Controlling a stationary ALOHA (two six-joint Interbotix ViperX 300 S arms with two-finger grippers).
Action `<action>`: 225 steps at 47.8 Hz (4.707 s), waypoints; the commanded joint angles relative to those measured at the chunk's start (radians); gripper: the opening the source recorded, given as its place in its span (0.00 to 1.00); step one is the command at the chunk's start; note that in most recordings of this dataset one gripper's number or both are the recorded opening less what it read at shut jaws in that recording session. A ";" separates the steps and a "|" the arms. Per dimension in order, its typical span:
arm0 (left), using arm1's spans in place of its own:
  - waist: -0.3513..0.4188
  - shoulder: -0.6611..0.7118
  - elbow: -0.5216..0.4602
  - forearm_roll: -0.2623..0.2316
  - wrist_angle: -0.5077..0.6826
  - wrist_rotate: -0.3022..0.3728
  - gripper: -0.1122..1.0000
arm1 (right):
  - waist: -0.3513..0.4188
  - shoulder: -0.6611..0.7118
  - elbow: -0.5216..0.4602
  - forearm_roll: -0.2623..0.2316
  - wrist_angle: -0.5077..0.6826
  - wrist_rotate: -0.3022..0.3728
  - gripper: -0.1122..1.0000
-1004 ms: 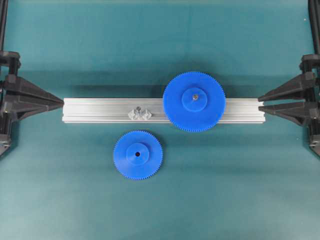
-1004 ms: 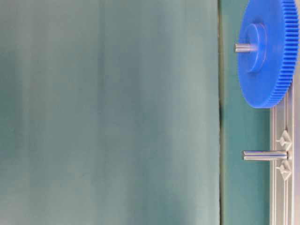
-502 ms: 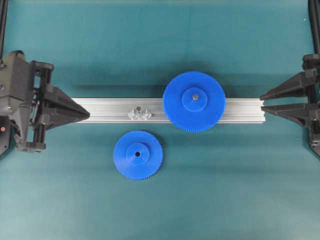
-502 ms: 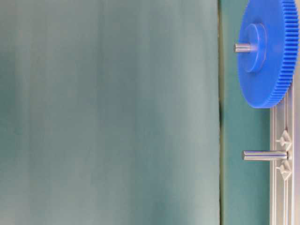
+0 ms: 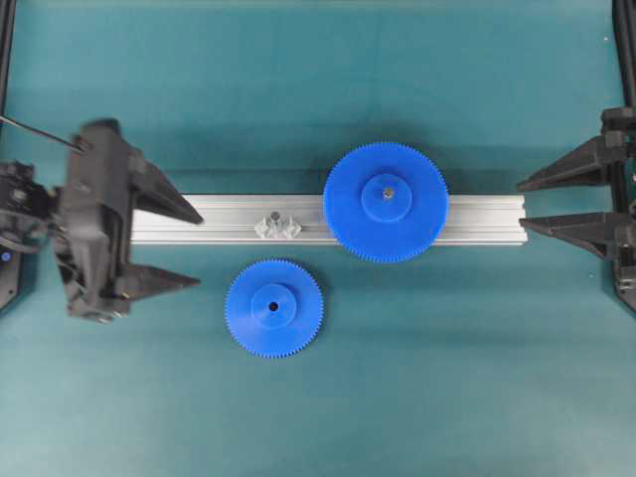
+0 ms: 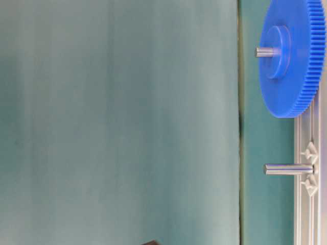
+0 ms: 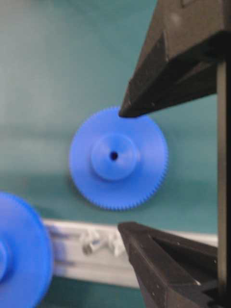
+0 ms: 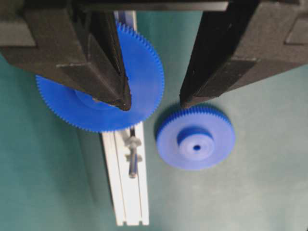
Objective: Insert the small gear onto the shaft.
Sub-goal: 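Lower the left gripper over the small blue gear's hub, then close the left gripper on the small gear's hub and lift it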
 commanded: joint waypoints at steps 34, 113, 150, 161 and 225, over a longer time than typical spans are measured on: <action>-0.049 0.396 -0.242 0.002 0.190 -0.023 0.91 | -0.021 -0.023 -0.014 -0.009 0.095 0.003 0.64; -0.049 0.716 -0.407 0.003 0.201 0.029 0.93 | -0.023 -0.046 0.025 -0.008 0.101 0.005 0.64; -0.049 0.730 -0.420 0.005 0.247 0.029 0.93 | -0.025 -0.046 0.025 -0.006 0.100 0.005 0.64; -0.049 0.738 -0.420 0.005 0.245 0.029 0.93 | -0.023 -0.046 0.025 -0.006 0.100 0.006 0.64; -0.044 0.750 -0.416 0.006 0.238 0.034 0.74 | -0.023 -0.060 0.029 -0.005 0.104 0.005 0.64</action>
